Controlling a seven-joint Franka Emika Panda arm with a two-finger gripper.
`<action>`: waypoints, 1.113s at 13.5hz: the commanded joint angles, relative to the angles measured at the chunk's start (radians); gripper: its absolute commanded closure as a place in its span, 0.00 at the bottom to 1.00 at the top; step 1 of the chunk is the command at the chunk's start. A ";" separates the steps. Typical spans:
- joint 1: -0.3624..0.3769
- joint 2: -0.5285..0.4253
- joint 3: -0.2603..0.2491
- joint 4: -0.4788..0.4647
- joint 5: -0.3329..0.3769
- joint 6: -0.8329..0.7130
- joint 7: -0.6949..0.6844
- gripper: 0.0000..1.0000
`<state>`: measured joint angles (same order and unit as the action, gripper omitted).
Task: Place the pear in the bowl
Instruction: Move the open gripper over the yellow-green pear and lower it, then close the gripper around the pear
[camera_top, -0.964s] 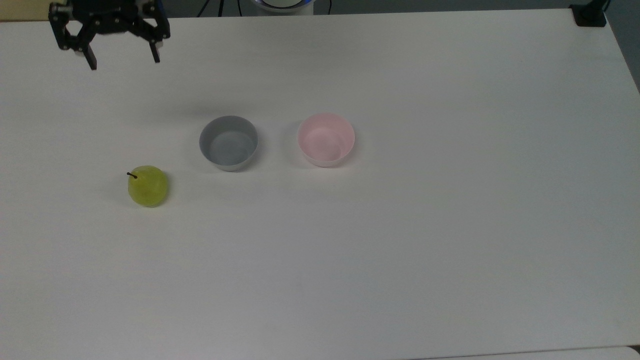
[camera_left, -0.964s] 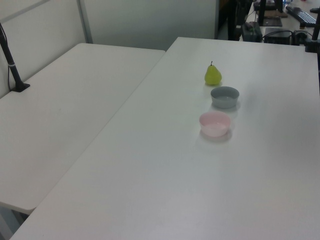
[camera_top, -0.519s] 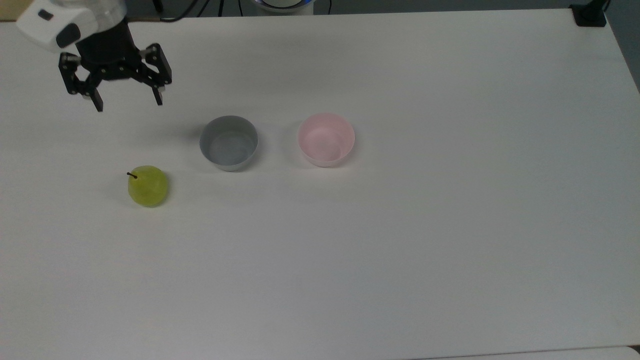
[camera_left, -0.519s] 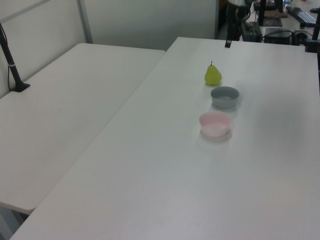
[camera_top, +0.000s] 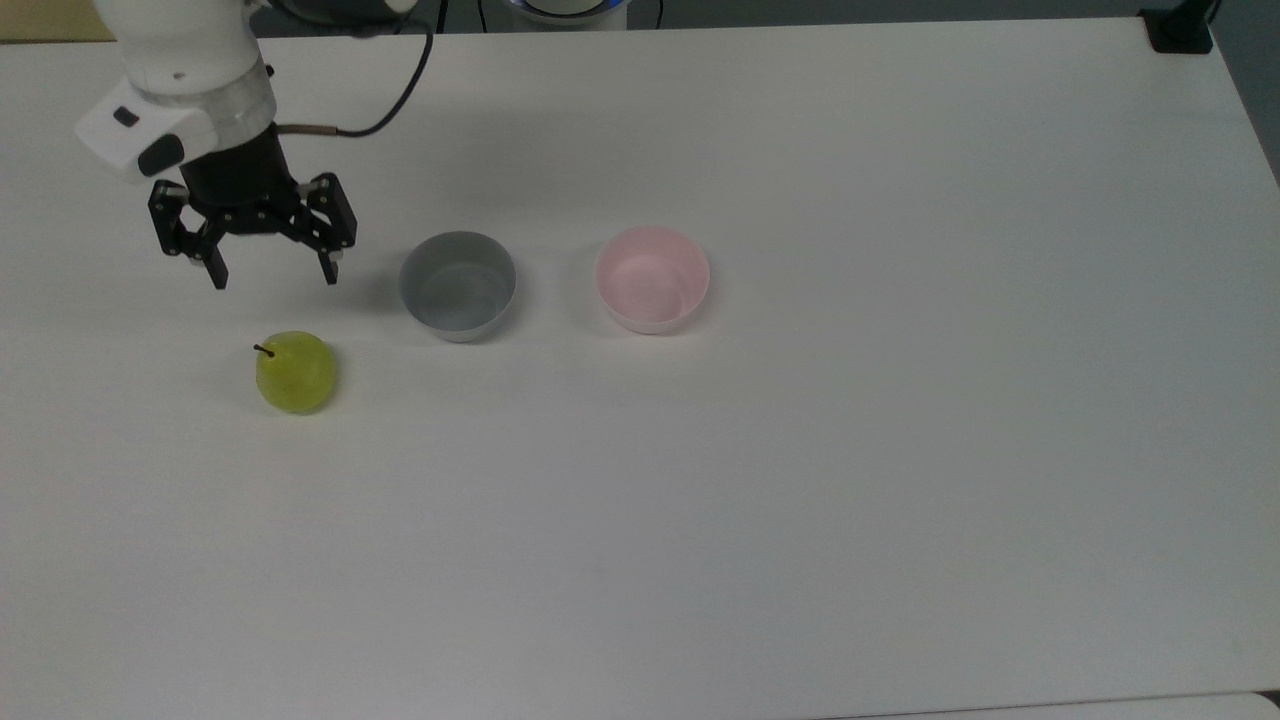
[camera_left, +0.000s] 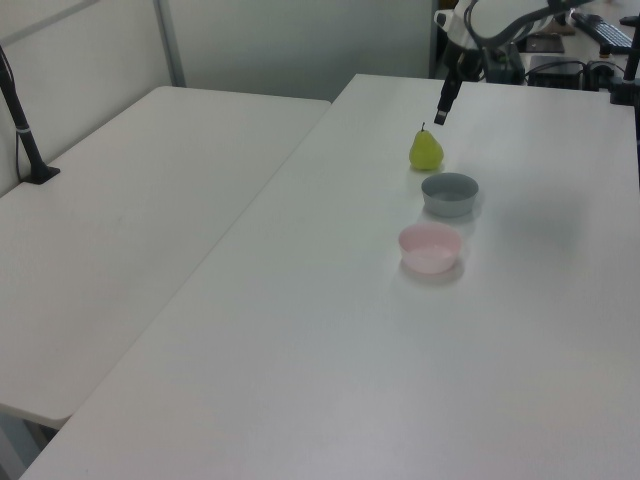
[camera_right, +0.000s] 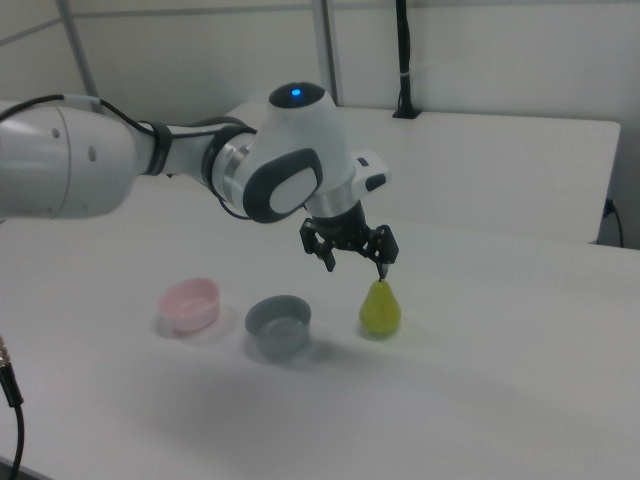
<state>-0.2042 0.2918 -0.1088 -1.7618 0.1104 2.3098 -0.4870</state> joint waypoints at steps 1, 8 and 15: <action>0.005 0.047 -0.009 -0.019 0.020 0.106 0.015 0.00; 0.011 0.130 -0.009 -0.019 0.021 0.226 0.041 0.00; 0.022 0.182 -0.008 -0.019 0.021 0.287 0.041 0.10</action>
<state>-0.2011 0.4735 -0.1083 -1.7661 0.1151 2.5584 -0.4610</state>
